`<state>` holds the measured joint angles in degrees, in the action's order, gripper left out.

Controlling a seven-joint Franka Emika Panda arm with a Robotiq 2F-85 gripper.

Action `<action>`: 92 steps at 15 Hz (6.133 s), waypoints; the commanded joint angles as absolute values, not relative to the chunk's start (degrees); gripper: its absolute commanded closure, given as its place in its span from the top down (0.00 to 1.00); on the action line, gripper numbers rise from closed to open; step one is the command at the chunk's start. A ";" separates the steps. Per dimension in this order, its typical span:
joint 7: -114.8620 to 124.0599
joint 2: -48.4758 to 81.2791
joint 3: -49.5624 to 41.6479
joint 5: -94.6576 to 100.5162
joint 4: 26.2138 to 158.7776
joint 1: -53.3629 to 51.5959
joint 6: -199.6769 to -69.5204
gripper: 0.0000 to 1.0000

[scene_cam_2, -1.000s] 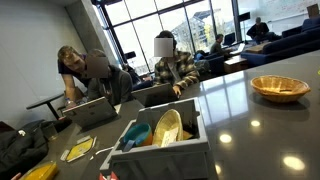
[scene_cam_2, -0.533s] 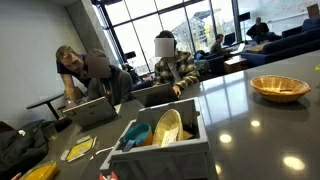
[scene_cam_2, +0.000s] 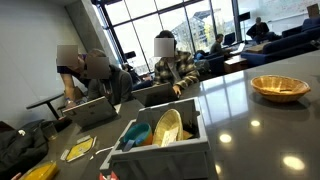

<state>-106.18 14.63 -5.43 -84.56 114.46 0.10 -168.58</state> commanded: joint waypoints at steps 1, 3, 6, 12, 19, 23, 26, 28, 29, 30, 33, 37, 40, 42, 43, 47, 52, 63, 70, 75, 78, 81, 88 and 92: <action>-107.70 12.13 -5.08 -84.27 114.92 -0.37 -168.63 0.01; -107.85 11.14 -4.89 -83.99 115.38 -0.51 -168.12 0.01; -103.40 10.00 -5.07 -81.78 117.48 0.27 -160.99 0.01; -97.14 12.14 -6.66 -78.32 119.59 2.48 -148.73 0.01; -93.03 12.78 -7.33 -75.73 120.11 5.81 -146.37 0.01; -92.33 13.37 -8.60 -75.61 117.84 8.79 -146.43 0.01; -93.36 12.98 -8.63 -75.05 116.07 9.53 -146.62 0.01; -94.27 12.76 -8.20 -75.14 115.63 8.50 -146.10 0.01; -93.97 12.28 -7.48 -74.23 115.85 8.50 -145.82 0.01; -94.12 12.34 -7.03 -73.85 115.84 8.19 -145.28 0.01; -94.13 12.01 -5.76 -72.47 116.20 7.29 -145.11 0.01; -93.96 12.71 -5.26 -70.92 117.21 6.61 -147.57 0.01; -94.44 12.73 -5.63 -71.25 118.57 6.22 -148.65 0.01; -97.15 12.59 -5.27 -72.28 119.25 5.67 -152.31 0.01; -100.07 12.56 -4.87 -73.07 119.45 5.01 -156.15 0.01; -109.16 13.29 -2.61 -78.34 118.57 2.77 -168.51 0.01; -111.34 11.48 -0.58 -80.26 119.50 2.57 -161.51 0.01; -106.31 11.96 -3.10 -78.38 118.98 5.78 -136.23 0.01; -101.14 11.36 -5.52 -78.23 118.62 6.95 -135.33 0.01; -101.83 11.28 -5.64 -78.15 116.54 6.74 -135.89 0.01; -102.73 11.46 -5.22 -77.93 114.79 6.40 -135.26 0.01; -103.90 12.46 -5.17 -81.93 112.94 8.43 -125.86 0.01; -106.07 15.04 -8.30 -85.73 110.50 12.82 -103.72 0.01; -108.14 17.18 -9.51 -86.38 109.58 14.37 -96.50 0.01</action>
<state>-105.89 15.24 -8.88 -84.81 111.40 13.42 -101.29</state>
